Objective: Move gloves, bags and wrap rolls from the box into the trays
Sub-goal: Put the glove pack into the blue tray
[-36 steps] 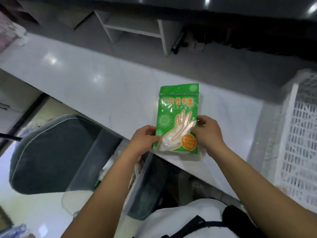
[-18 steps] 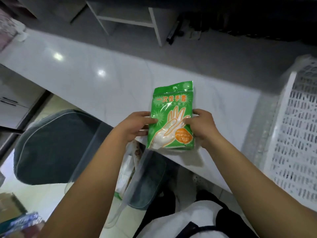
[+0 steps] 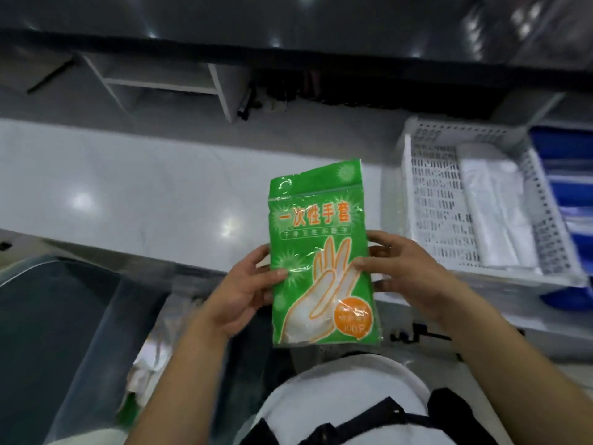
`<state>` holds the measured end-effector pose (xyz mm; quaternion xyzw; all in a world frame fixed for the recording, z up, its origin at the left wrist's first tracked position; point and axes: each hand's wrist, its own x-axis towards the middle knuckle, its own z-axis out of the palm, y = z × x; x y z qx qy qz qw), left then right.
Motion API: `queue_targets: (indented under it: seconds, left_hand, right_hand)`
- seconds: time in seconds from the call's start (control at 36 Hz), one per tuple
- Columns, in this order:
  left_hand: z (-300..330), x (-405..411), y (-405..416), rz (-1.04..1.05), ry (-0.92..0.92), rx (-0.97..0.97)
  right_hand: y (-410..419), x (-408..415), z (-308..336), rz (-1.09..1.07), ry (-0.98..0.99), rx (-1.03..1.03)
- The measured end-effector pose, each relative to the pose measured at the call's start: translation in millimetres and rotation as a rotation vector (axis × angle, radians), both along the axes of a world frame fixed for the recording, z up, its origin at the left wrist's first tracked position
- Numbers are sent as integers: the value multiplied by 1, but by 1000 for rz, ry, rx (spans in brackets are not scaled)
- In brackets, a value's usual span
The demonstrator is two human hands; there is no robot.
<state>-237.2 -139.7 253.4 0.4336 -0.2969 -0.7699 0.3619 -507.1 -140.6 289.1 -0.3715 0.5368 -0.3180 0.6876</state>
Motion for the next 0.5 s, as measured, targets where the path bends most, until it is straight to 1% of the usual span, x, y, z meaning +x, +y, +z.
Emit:
queue_targets:
  seconds: [0.14,0.28,0.42,0.5]
  left_hand:
    - [-8,-30,17,-110,63,-31]
    - [-12,-66,40,-183,136,-35]
    - [-6,-98,61,-258,149,-88]
    - [0,-116,72,-286,131,-112]
  right_hand:
    - [63,-18,7,-195,79,14]
    - [121,-35,15,-318,100,3]
    - [156,-59,19,-387,126,-18]
    - [169,-80,13,-408,100,30]
